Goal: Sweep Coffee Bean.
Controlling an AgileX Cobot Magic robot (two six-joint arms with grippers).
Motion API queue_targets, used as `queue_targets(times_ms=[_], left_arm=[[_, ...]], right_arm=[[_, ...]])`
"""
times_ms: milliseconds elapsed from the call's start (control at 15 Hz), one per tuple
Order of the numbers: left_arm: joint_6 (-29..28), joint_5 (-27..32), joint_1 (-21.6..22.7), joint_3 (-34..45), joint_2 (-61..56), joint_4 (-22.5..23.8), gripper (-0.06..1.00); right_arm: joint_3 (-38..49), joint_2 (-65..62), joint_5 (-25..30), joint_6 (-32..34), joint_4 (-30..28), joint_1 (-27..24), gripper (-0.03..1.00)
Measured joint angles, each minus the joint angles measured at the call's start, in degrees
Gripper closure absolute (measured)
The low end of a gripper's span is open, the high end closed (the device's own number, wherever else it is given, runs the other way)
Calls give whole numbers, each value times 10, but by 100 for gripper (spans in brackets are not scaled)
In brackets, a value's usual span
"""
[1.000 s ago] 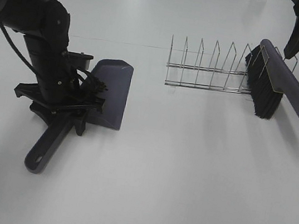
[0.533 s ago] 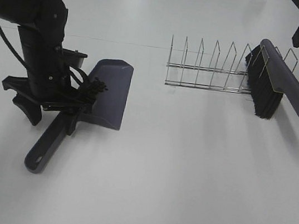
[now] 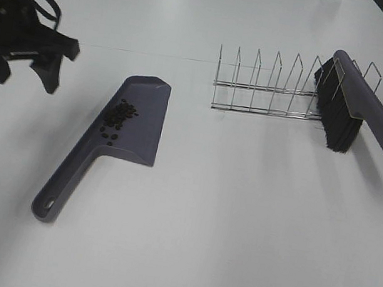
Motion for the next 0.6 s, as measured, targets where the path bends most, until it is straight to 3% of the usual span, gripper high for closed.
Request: queue_targets(times_ms=[267,533,600], left_arm=[[67,34,110,-11,-74,2,29],[87,62,158,89,-226,-2,29],[87,62,165,154,-308,-2,29]], right_arm=[[99,-117,1,0,-2,0,19],[198,-273,1,0,-2,0,19],[233,-334,2,0,-2,0,19]])
